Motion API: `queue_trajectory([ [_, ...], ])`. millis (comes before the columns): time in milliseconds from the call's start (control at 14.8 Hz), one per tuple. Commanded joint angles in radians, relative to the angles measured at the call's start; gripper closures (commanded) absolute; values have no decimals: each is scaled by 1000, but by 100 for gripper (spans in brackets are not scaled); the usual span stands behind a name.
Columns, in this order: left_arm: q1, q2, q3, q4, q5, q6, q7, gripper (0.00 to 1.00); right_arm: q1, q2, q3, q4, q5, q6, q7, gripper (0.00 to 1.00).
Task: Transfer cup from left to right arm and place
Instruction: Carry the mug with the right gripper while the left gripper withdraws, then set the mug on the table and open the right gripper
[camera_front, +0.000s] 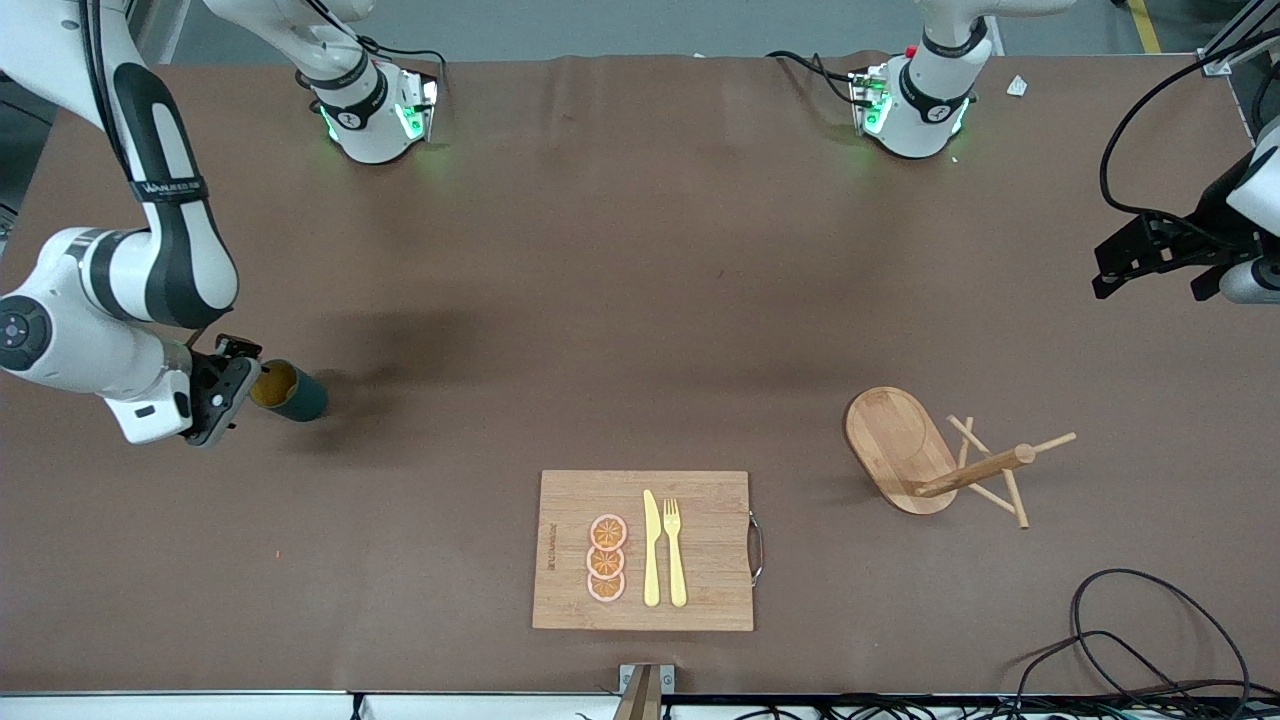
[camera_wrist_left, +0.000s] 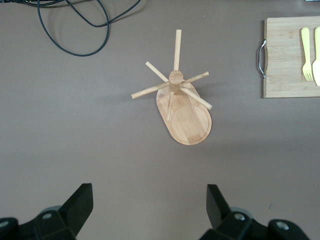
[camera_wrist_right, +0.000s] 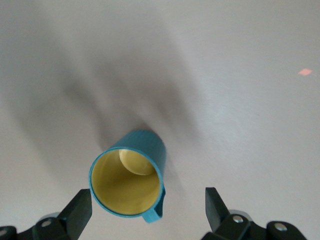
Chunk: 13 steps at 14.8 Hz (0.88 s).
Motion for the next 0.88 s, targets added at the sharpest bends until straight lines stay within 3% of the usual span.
queue_trajectory([
  [0, 8, -14, -2, -9, -15, 7, 13, 0, -5, -28, 5, 34, 6, -34, 91, 0],
  [135, 5, -14, -2, -9, -13, 7, 13, 0, -4, -28, 5, 83, 6, -81, 198, 0],
  [406, -1, -14, -2, -9, -12, 7, 3, 0, 4, -25, 6, 230, -7, -313, 523, 0],
  [812, 3, -2, 0, -9, -7, 9, 7, 0, -5, -66, 5, 292, -3, -423, 960, 0],
])
